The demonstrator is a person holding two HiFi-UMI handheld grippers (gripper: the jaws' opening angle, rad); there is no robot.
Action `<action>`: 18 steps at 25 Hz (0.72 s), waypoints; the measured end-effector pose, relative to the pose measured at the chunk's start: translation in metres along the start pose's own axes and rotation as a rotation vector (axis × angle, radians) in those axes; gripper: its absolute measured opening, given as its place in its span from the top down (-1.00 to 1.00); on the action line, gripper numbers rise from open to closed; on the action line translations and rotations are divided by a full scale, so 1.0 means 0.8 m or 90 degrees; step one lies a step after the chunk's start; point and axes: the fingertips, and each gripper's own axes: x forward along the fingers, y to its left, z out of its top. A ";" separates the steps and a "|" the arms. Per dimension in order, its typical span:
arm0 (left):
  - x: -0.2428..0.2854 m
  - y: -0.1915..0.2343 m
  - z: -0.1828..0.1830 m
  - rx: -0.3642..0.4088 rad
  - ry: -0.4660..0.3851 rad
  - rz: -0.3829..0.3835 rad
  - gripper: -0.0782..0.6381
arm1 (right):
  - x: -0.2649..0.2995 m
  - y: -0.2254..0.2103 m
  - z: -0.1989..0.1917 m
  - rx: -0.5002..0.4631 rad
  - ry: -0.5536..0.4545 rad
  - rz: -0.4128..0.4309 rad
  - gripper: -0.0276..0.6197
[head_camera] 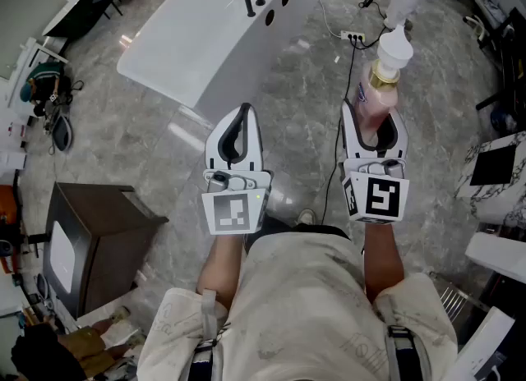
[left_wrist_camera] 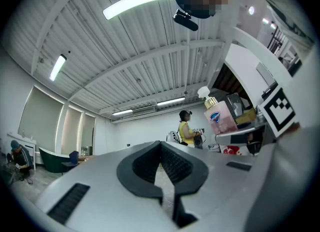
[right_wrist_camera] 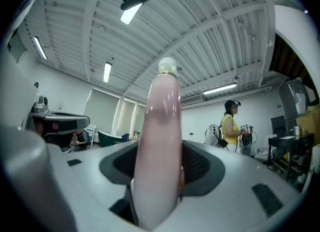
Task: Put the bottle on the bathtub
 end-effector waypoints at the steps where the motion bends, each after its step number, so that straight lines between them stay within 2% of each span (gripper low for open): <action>1: -0.004 -0.004 0.000 -0.004 0.000 -0.003 0.78 | -0.006 -0.001 0.000 0.004 0.000 -0.003 0.23; 18: -0.029 -0.034 0.018 0.004 0.004 -0.014 0.78 | -0.042 -0.006 0.008 0.013 0.006 -0.007 0.22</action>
